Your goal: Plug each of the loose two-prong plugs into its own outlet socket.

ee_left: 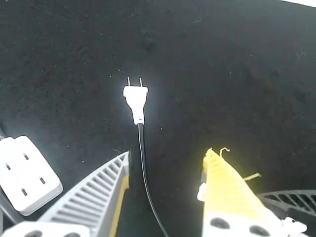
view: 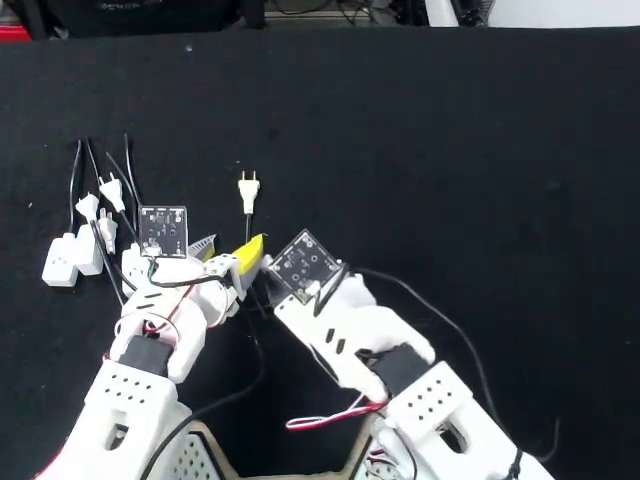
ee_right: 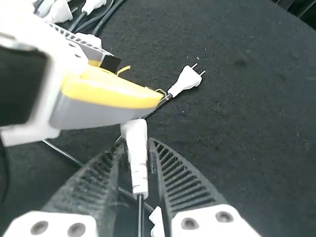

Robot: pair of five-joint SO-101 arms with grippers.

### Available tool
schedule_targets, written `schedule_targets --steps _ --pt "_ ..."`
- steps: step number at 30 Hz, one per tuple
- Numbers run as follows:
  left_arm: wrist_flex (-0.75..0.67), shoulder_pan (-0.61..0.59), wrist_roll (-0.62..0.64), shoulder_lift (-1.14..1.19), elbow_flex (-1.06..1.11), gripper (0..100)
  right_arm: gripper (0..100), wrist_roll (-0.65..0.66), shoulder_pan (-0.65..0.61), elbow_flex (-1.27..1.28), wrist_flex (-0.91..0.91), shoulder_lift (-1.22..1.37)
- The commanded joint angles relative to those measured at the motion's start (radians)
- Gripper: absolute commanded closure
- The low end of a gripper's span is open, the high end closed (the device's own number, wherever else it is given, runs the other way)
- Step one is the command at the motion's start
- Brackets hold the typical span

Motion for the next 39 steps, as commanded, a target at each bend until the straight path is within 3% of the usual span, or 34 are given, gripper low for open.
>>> schedule_targets --steps 1,12,16,26,31,39 --pt "0.0 0.012 -0.005 0.005 0.007 77 98.8 -0.011 0.038 -0.012 0.025 -0.097" --pt "0.006 -0.01 -0.005 0.003 -0.021 77 98.8 -0.002 0.072 0.022 0.04 -0.107" --pt "0.006 -0.084 -0.003 0.003 -0.047 77 98.8 0.005 0.195 -0.005 0.157 -0.107" --pt "0.002 -0.166 0.089 0.005 -0.015 77 98.8 0.026 0.311 -0.251 0.453 -0.087" --pt "0.009 -0.168 0.086 0.005 0.001 77 98.8 0.031 0.318 -0.493 0.689 0.117" --pt "0.009 -0.16 0.086 0.005 0.071 77 98.8 -0.034 0.318 -0.908 0.934 0.662"
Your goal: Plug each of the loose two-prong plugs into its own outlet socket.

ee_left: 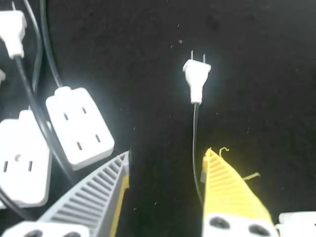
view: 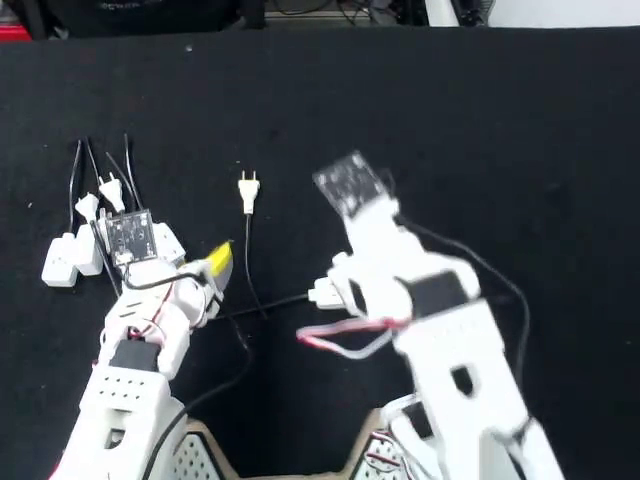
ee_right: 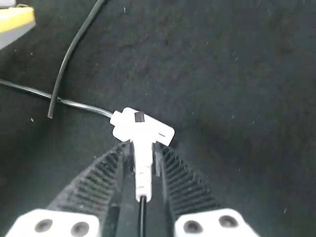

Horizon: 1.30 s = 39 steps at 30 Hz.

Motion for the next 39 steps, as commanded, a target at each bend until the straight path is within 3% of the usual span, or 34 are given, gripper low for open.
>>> schedule_targets --steps 1,10,18,31,39 --pt "0.0 0.001 0.006 -0.009 0.005 77 98.8 -0.035 0.015 -0.278 0.14 0.318" --pt "0.0 0.002 0.006 -0.009 0.005 77 98.8 -0.086 0.015 -0.582 0.322 0.736" --pt "0.0 0.002 0.008 -0.009 0.007 77 98.8 -0.207 0.014 -0.76 0.493 0.849" --pt "0.0 0.002 0.008 -0.009 0.015 77 98.8 -0.21 0.137 -0.771 0.463 0.984" --pt "0.0 0.002 0.008 -0.009 0.016 77 98.8 -0.218 0.135 -0.814 0.463 0.993"
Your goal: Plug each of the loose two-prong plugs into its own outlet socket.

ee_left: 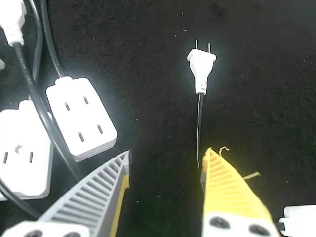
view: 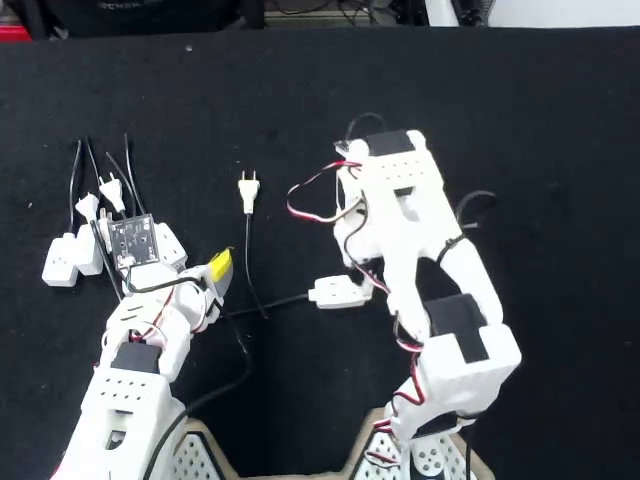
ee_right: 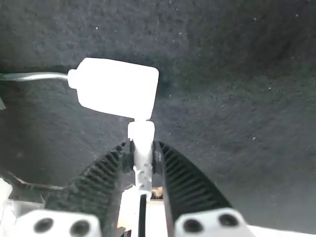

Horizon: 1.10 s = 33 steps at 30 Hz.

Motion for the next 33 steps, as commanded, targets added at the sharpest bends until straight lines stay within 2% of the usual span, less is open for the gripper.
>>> schedule_targets --steps 1,5,24,33 --pt "0.0 0.002 0.008 -0.009 -0.008 77 98.8 -0.008 0.017 -0.107 -0.015 0.008" --pt "0.0 0.002 0.008 -0.009 -0.008 77 98.8 -0.051 0.014 -0.162 -0.008 0.061" --pt "0.0 0.002 0.008 -0.009 -0.008 77 98.8 -0.049 0.011 -0.173 0.037 0.101" --pt "0.0 0.002 0.008 -0.009 -0.01 77 98.8 -0.041 0.009 -0.117 0.035 -0.085"
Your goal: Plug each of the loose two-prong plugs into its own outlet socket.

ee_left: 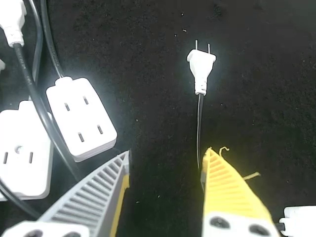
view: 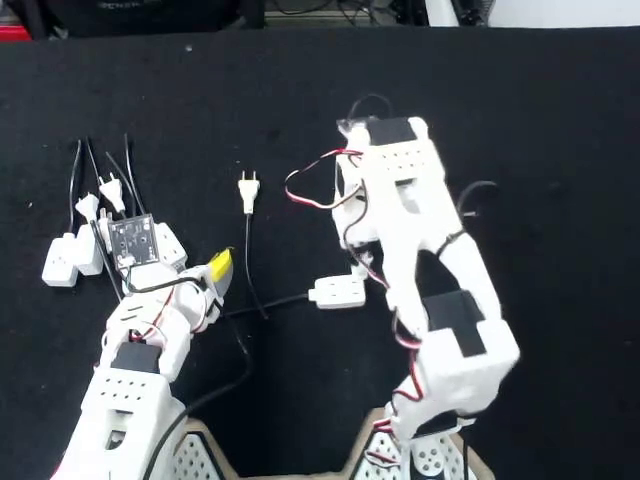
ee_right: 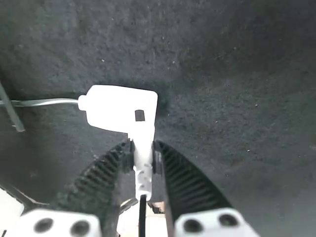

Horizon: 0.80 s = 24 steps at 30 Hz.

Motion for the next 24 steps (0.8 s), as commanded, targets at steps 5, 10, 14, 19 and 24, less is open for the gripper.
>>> schedule_targets --steps 5,10,14,19,24 --pt "0.0 0.002 0.008 -0.009 -0.01 77 98.8 0.02 -0.021 0.062 0.02 -0.113" --pt "0.0 0.002 0.008 -0.009 -0.01 77 98.7 0.021 -0.02 0.068 0.023 -0.113" --pt "0.0 0.002 0.008 -0.009 -0.01 77 98.8 0.044 -0.023 0.099 0.003 -0.107" --pt "0.0 0.002 0.008 -0.009 -0.01 77 98.8 0.041 -0.023 0.097 -0.021 -0.061" --pt "0.0 0.001 0.008 -0.009 -0.01 77 98.8 0.041 -0.034 0.101 -0.064 0.013"
